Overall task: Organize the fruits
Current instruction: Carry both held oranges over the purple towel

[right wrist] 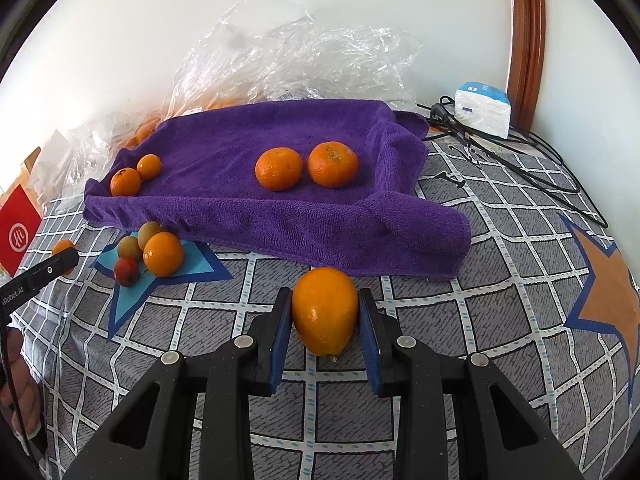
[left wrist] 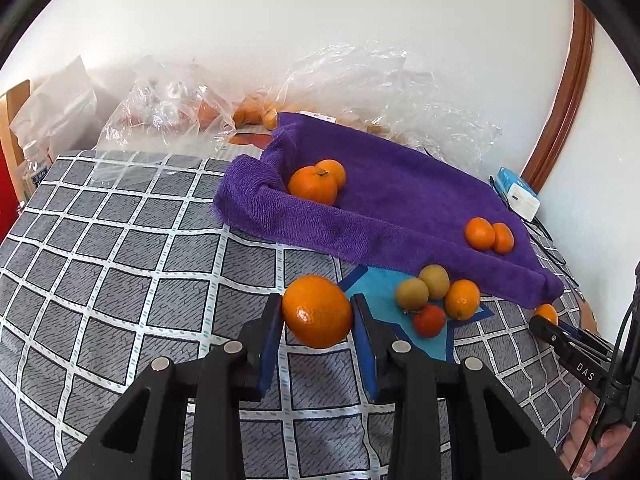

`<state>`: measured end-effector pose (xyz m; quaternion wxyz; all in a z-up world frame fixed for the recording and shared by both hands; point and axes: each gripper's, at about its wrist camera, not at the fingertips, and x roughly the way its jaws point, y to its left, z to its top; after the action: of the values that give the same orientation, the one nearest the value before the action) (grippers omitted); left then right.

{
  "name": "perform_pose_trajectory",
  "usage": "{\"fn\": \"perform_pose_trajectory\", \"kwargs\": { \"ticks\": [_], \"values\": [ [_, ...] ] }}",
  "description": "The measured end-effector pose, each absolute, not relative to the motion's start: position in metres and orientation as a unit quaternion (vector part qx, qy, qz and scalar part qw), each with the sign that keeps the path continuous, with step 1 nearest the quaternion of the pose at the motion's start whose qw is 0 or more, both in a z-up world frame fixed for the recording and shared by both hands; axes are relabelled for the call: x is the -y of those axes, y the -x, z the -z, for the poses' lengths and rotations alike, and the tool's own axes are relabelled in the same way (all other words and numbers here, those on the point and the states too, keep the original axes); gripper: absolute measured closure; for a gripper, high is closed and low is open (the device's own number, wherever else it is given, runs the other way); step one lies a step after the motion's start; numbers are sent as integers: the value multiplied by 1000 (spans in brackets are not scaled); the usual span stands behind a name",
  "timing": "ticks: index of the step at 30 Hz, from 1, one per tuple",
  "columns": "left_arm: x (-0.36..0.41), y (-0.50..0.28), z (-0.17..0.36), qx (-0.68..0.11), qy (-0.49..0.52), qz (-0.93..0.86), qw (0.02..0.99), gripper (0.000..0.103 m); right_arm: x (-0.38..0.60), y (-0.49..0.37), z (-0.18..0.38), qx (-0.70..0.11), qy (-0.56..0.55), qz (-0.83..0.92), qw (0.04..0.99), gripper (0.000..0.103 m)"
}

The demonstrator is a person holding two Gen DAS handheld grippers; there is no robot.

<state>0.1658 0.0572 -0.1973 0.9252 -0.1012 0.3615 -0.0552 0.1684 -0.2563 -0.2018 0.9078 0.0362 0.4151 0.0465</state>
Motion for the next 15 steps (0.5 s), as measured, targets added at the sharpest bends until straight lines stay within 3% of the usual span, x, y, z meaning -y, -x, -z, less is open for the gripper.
{"fn": "perform_pose_trajectory", "kwargs": {
  "ticks": [15],
  "values": [
    [-63,-161,195,-350,118,58,927,71,266,-167,195,-417,-81,-62,903,71]
  ]
}}
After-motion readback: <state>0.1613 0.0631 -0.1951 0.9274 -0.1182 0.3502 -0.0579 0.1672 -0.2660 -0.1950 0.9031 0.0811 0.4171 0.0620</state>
